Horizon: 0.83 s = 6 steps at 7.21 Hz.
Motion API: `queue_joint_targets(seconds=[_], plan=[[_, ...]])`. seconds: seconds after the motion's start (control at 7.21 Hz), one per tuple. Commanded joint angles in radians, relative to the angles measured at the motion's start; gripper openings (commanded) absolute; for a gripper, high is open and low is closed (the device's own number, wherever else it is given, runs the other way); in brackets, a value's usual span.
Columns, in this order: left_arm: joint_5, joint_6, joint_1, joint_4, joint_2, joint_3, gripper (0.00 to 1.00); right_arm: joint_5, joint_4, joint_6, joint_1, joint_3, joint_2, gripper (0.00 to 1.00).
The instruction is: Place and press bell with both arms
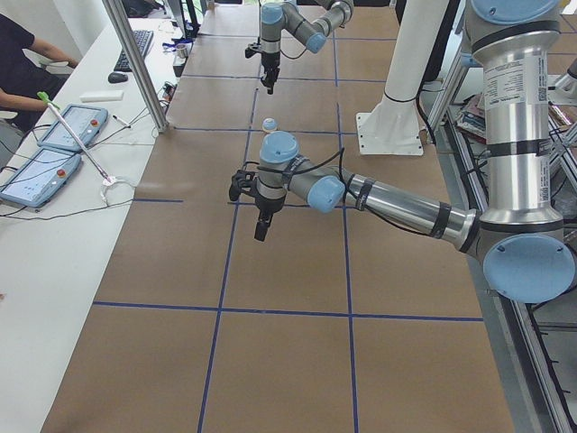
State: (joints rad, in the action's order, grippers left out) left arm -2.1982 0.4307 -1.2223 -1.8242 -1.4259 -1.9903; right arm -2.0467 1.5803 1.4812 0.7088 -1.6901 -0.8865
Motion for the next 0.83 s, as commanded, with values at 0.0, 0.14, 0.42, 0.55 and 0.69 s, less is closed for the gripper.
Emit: queue_joint_targets(seconds=[0.0, 0.14, 0.42, 0.55, 0.69], plan=[[0.000, -0.003, 0.001, -0.001, 0.010, 0.004, 1.00, -0.072, 0.001, -0.213, 0.114, -0.188, -0.224, 0.00], [0.000, -0.003, 0.001, -0.001, 0.010, 0.004, 1.00, -0.116, 0.000, -0.345, 0.183, -0.225, -0.318, 0.00], [-0.008, -0.006, 0.000, -0.007, 0.034, -0.001, 1.00, -0.238, -0.006, -0.691, 0.379, -0.249, -0.507, 0.06], [-0.015, -0.092, -0.003, -0.004, 0.047, 0.005, 1.00, -0.269, 0.000, -0.886, 0.482, -0.246, -0.588, 0.13], [-0.018, -0.192, -0.040, -0.004, 0.077, 0.013, 1.00, -0.280, 0.001, -1.038, 0.579, -0.237, -0.659, 0.25]])
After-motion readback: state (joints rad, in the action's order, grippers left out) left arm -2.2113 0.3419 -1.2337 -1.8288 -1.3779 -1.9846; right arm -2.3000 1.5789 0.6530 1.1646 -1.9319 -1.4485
